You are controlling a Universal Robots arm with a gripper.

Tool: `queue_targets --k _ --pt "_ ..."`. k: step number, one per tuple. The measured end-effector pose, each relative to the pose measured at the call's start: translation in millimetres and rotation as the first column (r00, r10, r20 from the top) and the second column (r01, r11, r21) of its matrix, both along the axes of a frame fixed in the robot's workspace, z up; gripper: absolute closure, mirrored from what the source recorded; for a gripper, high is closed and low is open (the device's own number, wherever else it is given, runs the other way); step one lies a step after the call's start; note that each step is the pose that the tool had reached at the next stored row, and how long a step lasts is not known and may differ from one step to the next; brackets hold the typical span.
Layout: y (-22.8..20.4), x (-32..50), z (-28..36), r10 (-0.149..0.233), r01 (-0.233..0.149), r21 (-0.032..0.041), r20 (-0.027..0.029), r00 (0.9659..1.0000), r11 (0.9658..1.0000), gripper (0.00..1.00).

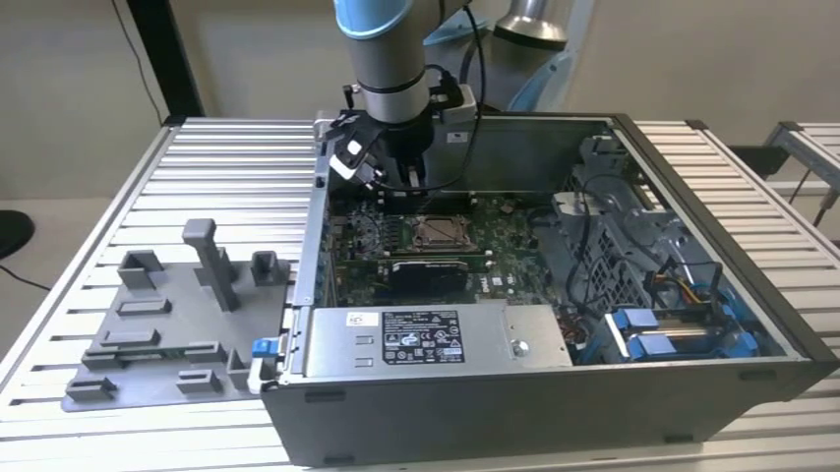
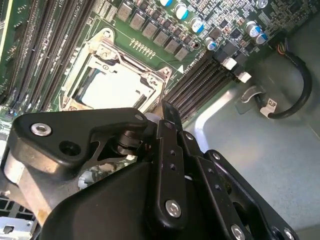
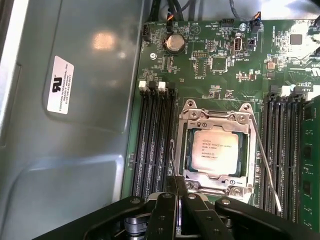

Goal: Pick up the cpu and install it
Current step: 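Install the first cpu locking lever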

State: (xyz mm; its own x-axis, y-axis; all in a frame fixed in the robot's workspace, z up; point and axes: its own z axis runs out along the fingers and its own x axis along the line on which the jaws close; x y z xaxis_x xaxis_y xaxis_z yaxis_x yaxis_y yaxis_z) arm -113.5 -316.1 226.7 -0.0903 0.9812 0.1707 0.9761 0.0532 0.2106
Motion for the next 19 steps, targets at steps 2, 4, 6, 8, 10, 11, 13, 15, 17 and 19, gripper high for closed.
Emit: queue_targets --k 2,4,6,8,10,11,13,15,17,19 --pt "1.3 0.0 -0.2 0.0 0.0 0.0001 0.0001 1.0 1.0 1.0" --pt "2.8 0.0 -0.5 0.0 0.0 0.0 0.0001 1.0 1.0 1.0" --pt "3.4 0.0 -1.2 0.0 0.0 0.0001 0.0001 1.0 1.0 1.0" --pt "3.7 0.0 -2.3 0.0 0.0 -0.0001 0.0 1.0 1.0 1.0" --pt "4.4 0.0 -4.1 0.0 0.0 0.0 0.0 1.0 1.0 1.0" --pt "4.8 0.0 -4.9 0.0 0.0 -0.0001 0.0 1.0 1.0 1.0" --pt "5.7 0.0 -6.5 0.0 0.0 -0.0002 -0.0001 1.0 1.0 1.0" --pt "6.9 0.1 -8.0 0.0 0.0 0.0 0.0 1.0 1.0 1.0" --pt "7.4 0.3 -9.2 0.0 0.0 0.0 0.0 1.0 1.0 1.0" --pt "7.4 0.3 -9.4 0.0 0.0 -0.0002 -0.0002 1.0 1.0 1.0"
